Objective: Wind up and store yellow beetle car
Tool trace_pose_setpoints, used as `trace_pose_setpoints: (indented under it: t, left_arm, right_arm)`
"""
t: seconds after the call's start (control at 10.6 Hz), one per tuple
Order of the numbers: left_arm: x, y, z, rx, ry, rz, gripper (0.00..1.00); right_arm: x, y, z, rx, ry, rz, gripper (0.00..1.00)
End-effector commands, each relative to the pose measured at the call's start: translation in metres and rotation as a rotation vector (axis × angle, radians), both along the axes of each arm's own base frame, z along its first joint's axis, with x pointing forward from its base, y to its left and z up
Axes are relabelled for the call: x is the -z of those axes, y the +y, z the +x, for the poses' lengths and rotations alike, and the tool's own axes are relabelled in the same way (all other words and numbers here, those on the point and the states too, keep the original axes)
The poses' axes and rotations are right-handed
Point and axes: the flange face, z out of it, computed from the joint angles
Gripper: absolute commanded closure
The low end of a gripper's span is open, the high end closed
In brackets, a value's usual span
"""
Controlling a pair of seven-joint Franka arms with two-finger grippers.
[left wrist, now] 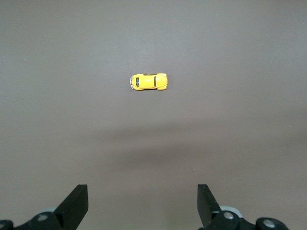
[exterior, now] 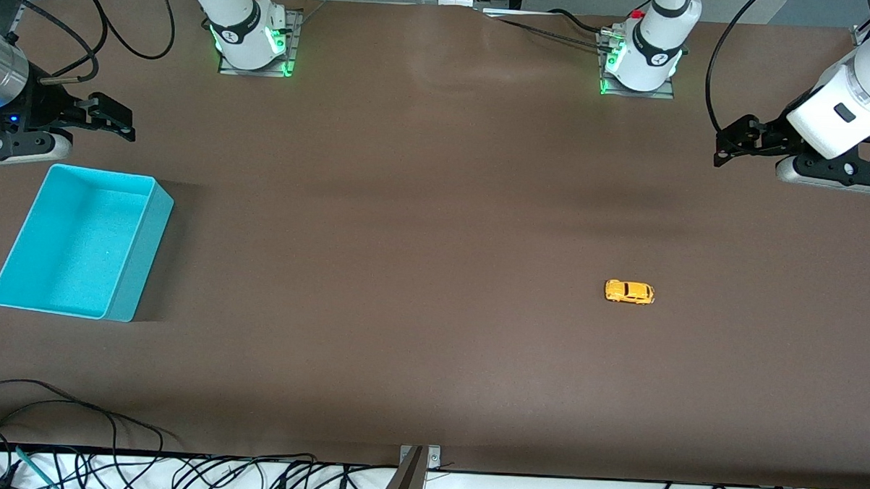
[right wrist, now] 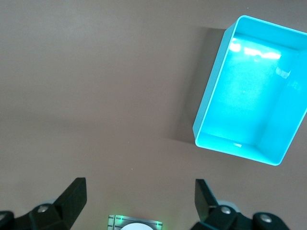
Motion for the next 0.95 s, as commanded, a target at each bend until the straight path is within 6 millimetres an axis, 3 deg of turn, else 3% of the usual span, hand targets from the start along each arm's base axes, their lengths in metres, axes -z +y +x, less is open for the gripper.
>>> trace_pose_setpoints:
  t: [0.0,0.85]
  left_arm:
    - [-0.0061,0.0005,0.0035,-0.005,0.006,0.025,0.00]
    - [-0.0056,0.0012,0.0028,-0.007,0.012,0.024,0.00]
  right_arm:
    - [-0.0068,0.0002,-0.0054,0.015,0.011,-0.015,0.00]
    - [-0.0067,-0.0013,-0.0055,0.023,0.013,-0.014,0.00]
